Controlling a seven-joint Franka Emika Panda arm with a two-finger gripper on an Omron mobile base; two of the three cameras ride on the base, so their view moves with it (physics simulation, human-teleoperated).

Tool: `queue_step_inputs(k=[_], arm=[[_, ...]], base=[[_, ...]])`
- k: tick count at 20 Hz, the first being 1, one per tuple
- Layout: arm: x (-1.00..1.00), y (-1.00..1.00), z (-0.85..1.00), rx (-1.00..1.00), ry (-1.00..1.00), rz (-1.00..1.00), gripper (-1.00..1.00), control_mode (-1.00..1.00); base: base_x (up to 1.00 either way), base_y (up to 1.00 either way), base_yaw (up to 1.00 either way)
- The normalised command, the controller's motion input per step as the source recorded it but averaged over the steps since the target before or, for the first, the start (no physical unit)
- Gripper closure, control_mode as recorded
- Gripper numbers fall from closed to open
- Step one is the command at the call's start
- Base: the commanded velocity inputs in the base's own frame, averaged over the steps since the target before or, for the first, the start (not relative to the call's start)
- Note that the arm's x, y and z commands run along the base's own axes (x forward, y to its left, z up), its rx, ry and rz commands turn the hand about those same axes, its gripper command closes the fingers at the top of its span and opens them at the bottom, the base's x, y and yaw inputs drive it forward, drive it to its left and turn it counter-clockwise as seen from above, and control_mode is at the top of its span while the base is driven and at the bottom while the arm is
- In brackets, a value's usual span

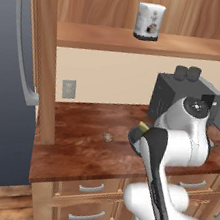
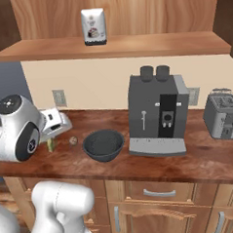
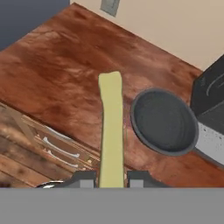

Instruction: Pick the egg and butter from the fridge and place them by the bowl for mixing.

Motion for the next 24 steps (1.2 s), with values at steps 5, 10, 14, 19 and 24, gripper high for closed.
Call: queue_step_inputs(k=[5, 10, 14, 19, 24], arm=[[0.1, 0.57, -0.83, -0.02, 0.16, 0.15, 1.0, -1.0], [0.33, 0.4, -0.82, 0.0, 0.18, 0.23, 1.0, -1.0], [0.32, 0.02, -0.67, -0.12, 0.09, 0.34, 1.0, -1.0], [0.29, 0.01, -0.17, -0.04, 0.02, 0.04, 1.0, -1.0], [0.68, 0.0, -0.19, 0.0, 0.0, 0.01, 1.0, -1.0]], base=[[0.0, 0.0, 0.0], [0.0, 0.0, 0.0], [0.0, 0.0, 0.0], [0.0, 0.0, 0.0], [0.0, 0.0, 0.0]])
